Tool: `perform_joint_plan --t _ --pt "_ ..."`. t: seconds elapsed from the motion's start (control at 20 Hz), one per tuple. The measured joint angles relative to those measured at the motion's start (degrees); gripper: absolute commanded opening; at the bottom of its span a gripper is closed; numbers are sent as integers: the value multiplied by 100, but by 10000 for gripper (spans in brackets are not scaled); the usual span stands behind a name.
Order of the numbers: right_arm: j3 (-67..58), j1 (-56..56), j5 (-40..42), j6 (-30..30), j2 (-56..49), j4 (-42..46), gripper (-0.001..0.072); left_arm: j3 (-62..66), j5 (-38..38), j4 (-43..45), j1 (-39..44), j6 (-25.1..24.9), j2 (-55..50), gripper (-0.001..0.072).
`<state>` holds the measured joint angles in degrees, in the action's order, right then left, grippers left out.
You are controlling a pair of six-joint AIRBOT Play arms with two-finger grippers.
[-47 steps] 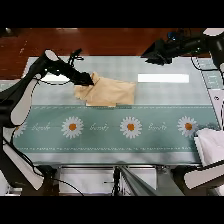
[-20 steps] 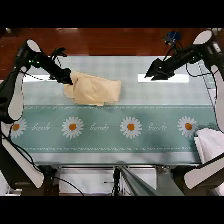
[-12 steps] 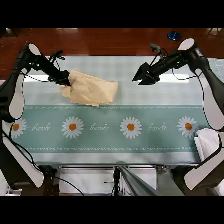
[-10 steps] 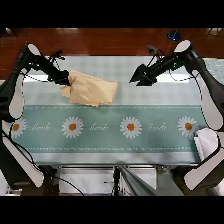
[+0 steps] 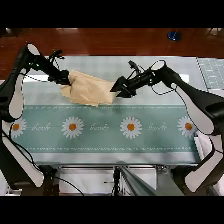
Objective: Fold the shirts.
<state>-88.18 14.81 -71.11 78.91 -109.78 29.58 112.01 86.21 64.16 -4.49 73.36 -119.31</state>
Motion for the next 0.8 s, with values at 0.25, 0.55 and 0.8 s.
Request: perform_joint_plan --t 0.25,0.55,0.8 --pt "92 210 540 382 0 245 598 0 13 -181 0 -4 0 26" --pt "109 402 1080 879 -15 623 596 0 17 -249 -11 -33 0 26" --pt "109 745 1547 1204 -203 673 26 0 22 -267 -22 -57 0 25"
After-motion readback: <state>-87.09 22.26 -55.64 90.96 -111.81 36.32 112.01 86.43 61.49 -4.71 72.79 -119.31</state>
